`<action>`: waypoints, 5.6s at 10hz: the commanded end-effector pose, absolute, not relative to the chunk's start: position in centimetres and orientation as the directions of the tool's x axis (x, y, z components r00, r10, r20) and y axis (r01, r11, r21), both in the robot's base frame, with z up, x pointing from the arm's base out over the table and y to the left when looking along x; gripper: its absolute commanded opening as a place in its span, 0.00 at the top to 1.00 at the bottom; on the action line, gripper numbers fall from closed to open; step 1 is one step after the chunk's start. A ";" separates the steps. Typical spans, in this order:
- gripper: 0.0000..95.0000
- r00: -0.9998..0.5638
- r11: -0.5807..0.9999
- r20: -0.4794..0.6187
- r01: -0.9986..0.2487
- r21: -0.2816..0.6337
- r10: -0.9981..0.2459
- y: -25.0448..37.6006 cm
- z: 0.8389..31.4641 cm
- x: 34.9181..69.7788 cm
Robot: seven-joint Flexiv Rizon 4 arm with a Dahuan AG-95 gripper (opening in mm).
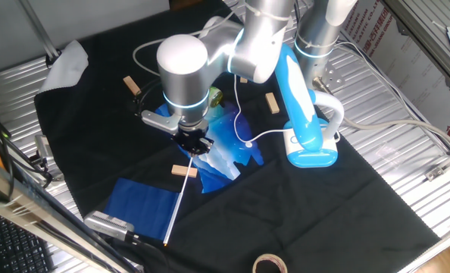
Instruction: Wave the flag
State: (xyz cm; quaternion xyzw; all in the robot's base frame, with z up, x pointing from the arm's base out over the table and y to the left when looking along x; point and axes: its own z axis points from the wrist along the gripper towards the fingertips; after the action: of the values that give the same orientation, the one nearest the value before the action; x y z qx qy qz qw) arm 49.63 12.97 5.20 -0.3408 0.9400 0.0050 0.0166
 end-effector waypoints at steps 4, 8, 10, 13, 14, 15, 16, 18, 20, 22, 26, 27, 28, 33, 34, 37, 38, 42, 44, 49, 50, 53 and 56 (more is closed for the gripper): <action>0.80 -0.768 0.768 -0.034 -0.640 -0.004 -0.640 13.1 4.9 49.7; 0.80 -0.761 0.761 -0.038 -0.648 -0.007 -0.648 12.9 4.1 49.9; 0.80 -0.759 0.760 -0.039 -0.650 -0.008 -0.650 12.9 3.8 50.0; 0.80 -0.758 0.759 -0.041 -0.651 -0.010 -0.651 12.8 3.4 50.0; 0.80 -0.758 0.759 -0.042 -0.651 -0.010 -0.651 12.8 3.2 50.0; 0.80 -0.758 0.759 -0.044 -0.651 -0.010 -0.651 12.8 3.1 50.0; 0.80 -0.758 0.759 -0.045 -0.651 -0.010 -0.651 12.8 3.0 50.0; 0.80 -0.756 0.758 -0.047 -0.653 -0.012 -0.652 12.7 2.8 50.0; 0.80 -0.756 0.757 -0.048 -0.653 -0.013 -0.653 12.7 2.6 50.1; 0.80 -0.756 0.758 -0.049 -0.653 -0.014 -0.652 12.7 2.5 50.1; 0.80 -0.757 0.758 -0.050 -0.652 -0.014 -0.652 12.8 2.2 50.2; 0.80 -0.757 0.759 -0.051 -0.652 -0.013 -0.651 12.8 2.0 50.2; 0.80 -0.758 0.759 -0.050 -0.651 -0.014 -0.651 12.8 1.9 50.2; 0.80 -0.760 0.762 -0.053 -0.648 -0.014 -0.647 12.9 1.6 50.3; 0.80 -0.762 0.763 -0.053 -0.646 -0.014 -0.646 12.9 1.6 50.3; 1.00 -0.766 0.767 -0.056 -0.641 -0.015 -0.641 13.0 1.5 50.3; 1.00 -0.766 0.768 -0.056 -0.641 -0.016 -0.641 13.1 1.5 50.3; 1.00 -0.772 0.774 -0.060 -0.633 -0.015 -0.633 13.1 1.4 50.3; 1.00 -0.773 0.775 -0.062 -0.632 -0.013 -0.631 13.1 1.3 50.3; 1.00 -0.781 0.783 -0.061 -0.622 -0.011 -0.621 13.3 2.2 50.1; 1.00 -0.784 0.786 -0.064 -0.619 -0.011 -0.618 13.4 2.4 50.0; 1.00 -0.789 0.792 -0.068 -0.611 -0.014 -0.610 13.6 3.4 49.7; 1.00 -0.795 0.798 -0.070 -0.603 -0.016 -0.602 13.8 4.4 49.4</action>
State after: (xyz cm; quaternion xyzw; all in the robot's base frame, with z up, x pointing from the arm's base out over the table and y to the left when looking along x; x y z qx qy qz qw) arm 49.20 13.74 4.68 -0.3172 0.9477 0.0029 0.0359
